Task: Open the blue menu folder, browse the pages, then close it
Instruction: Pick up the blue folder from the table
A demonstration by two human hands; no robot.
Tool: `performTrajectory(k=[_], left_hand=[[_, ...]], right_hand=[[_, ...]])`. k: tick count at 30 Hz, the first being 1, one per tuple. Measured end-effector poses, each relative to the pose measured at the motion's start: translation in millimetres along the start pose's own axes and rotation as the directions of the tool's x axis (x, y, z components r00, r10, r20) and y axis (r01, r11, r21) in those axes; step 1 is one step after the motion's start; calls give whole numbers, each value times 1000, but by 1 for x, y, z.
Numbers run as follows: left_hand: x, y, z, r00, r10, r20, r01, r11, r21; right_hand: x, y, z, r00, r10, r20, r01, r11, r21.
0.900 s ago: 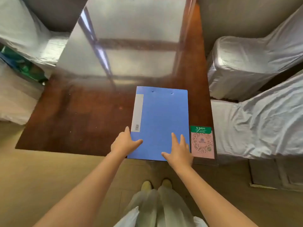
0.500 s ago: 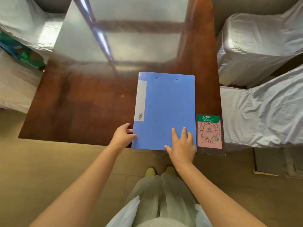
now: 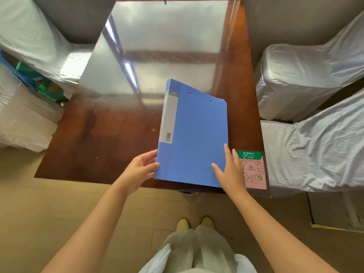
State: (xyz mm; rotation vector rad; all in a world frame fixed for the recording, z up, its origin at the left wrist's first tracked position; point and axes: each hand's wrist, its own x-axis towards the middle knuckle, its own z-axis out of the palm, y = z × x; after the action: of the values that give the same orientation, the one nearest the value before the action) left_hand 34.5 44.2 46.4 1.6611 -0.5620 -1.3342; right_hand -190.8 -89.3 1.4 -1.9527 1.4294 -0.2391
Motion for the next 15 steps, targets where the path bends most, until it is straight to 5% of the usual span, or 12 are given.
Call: performTrajectory(k=[3, 6, 10, 15], left_hand=[[-9, 20, -11, 995, 89, 50, -87, 995, -39], [-18, 42, -19, 982, 175, 67, -173, 984, -36], [-25, 70, -23, 955, 296, 30, -297, 954, 35], [-28, 100, -12, 861, 507, -49, -491, 851, 187]], right_hand=[[19, -7, -29, 984, 121, 130, -167, 881, 442], [27, -16, -65, 976, 18, 215, -161, 721, 674], [24, -36, -105, 974, -145, 172, -43, 632, 774], [23, -57, -129, 984, -178, 4, 96, 551, 829]])
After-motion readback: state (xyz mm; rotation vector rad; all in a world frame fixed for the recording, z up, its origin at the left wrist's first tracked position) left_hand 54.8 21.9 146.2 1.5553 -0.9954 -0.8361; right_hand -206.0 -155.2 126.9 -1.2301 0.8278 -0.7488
